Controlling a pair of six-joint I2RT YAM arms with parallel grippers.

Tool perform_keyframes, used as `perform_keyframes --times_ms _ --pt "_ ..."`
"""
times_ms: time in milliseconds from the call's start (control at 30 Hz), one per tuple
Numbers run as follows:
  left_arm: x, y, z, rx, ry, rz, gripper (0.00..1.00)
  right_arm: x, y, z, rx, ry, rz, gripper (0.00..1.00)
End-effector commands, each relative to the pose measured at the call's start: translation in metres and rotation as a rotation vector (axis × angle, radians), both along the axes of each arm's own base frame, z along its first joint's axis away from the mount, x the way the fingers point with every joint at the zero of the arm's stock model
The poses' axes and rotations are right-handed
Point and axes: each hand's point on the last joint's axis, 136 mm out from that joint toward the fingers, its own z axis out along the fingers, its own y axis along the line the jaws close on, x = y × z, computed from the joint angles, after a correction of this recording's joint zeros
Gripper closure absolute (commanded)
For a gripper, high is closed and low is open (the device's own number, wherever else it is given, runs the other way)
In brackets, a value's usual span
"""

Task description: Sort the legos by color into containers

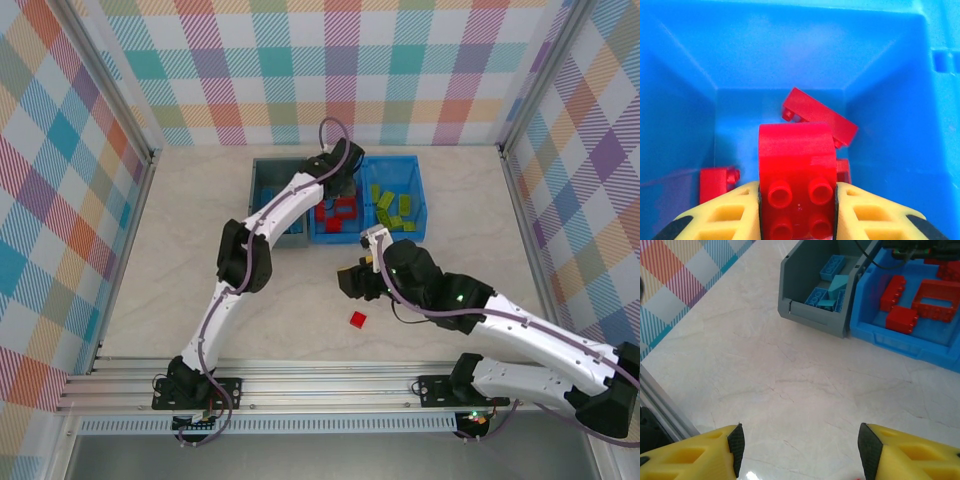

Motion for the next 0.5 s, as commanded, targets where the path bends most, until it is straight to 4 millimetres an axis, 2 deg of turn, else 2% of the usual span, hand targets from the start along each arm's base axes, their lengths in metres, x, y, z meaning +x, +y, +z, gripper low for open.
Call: perform_keyframes --times_ms 0,233,367,467 --pt "0.022 0.015 0.005 0.039 -0.077 0.083 0.73 0.012 0.01 0.034 0.126 -0.126 -0.023 0.35" --pt "0.032 0.02 -0.014 0.061 -0.075 0.105 0.73 0.014 0.007 0.018 0.113 -0.086 -0.062 0.35" --pt "0.03 0.017 -0.02 0.041 -0.048 0.089 0.57 0.014 0.002 0.012 0.096 -0.072 -0.075 0.34" --pt "0.026 0.012 -0.015 0.013 -0.032 0.07 0.47 0.014 -0.001 0.009 0.081 -0.065 -0.086 0.33"
